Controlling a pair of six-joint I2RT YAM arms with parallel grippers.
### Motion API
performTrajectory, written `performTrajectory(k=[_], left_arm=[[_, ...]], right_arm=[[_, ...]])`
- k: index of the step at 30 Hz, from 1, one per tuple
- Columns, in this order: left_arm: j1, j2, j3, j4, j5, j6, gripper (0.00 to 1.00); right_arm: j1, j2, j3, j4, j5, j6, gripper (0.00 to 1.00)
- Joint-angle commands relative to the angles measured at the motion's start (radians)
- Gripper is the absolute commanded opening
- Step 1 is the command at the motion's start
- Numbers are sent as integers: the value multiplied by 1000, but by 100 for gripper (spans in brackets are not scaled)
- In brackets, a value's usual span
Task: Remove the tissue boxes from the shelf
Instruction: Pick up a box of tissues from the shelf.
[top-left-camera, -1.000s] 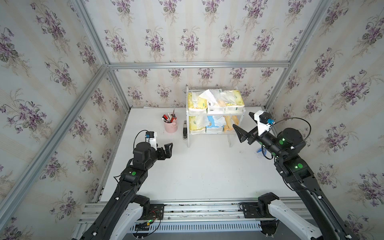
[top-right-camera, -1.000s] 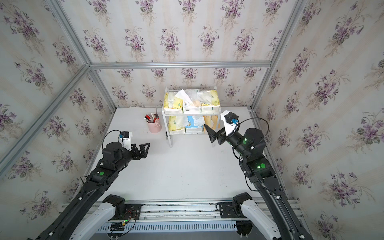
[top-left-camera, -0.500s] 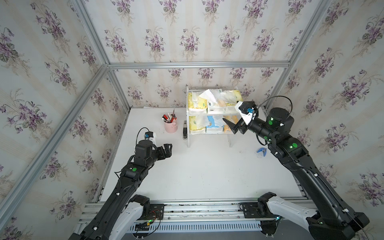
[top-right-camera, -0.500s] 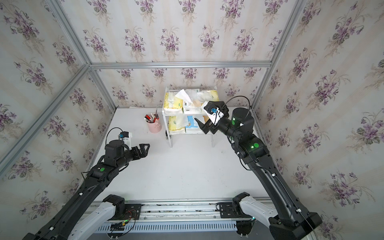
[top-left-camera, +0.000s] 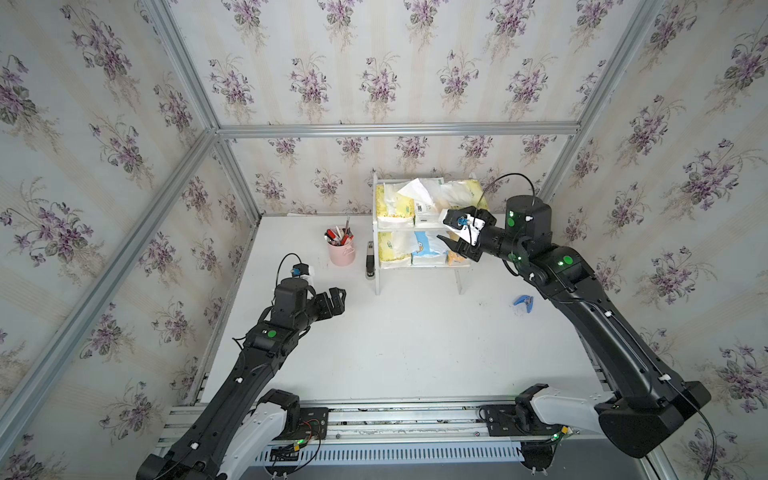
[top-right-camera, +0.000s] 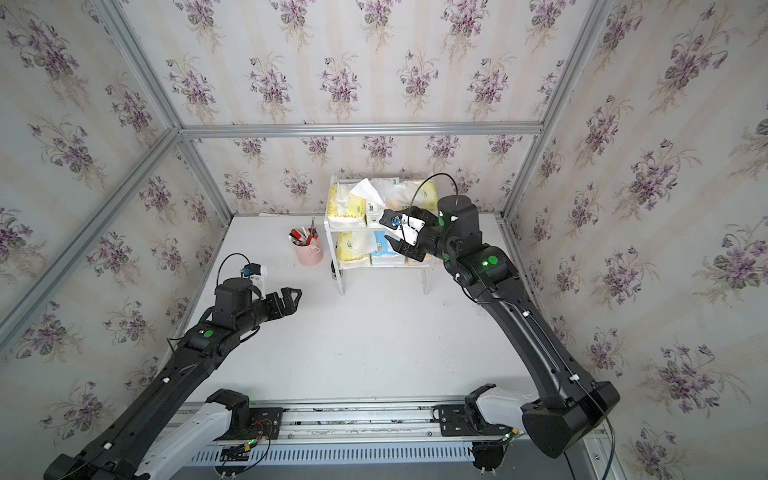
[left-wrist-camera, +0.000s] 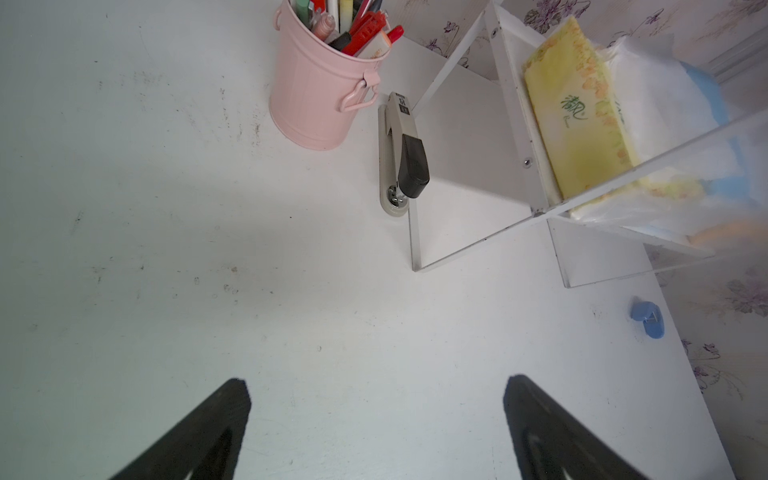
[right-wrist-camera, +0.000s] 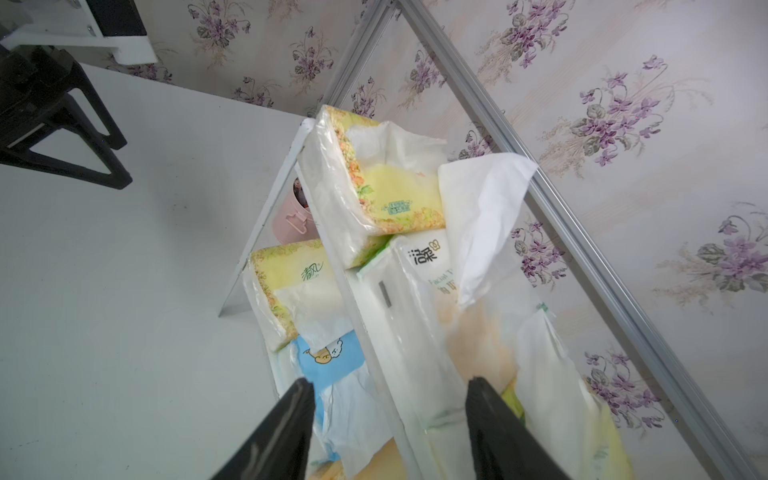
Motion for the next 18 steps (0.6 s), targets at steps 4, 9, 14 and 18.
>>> performTrajectory(k=[4,9,14,18], left_arm=[[1,19,6,15,-10,-8,99],[0,30,5,19,-12,-10,99],[1,42,8,24,-16,-7,99],[1,52,13,27,-18,-8,99]], right_arm=[[29,75,75,-59,127,-58,53],[78,117,102,-39,250,-58,42],[81,149,125,-53,298,-68,39],[82,154,118,-37,306,-69,39]])
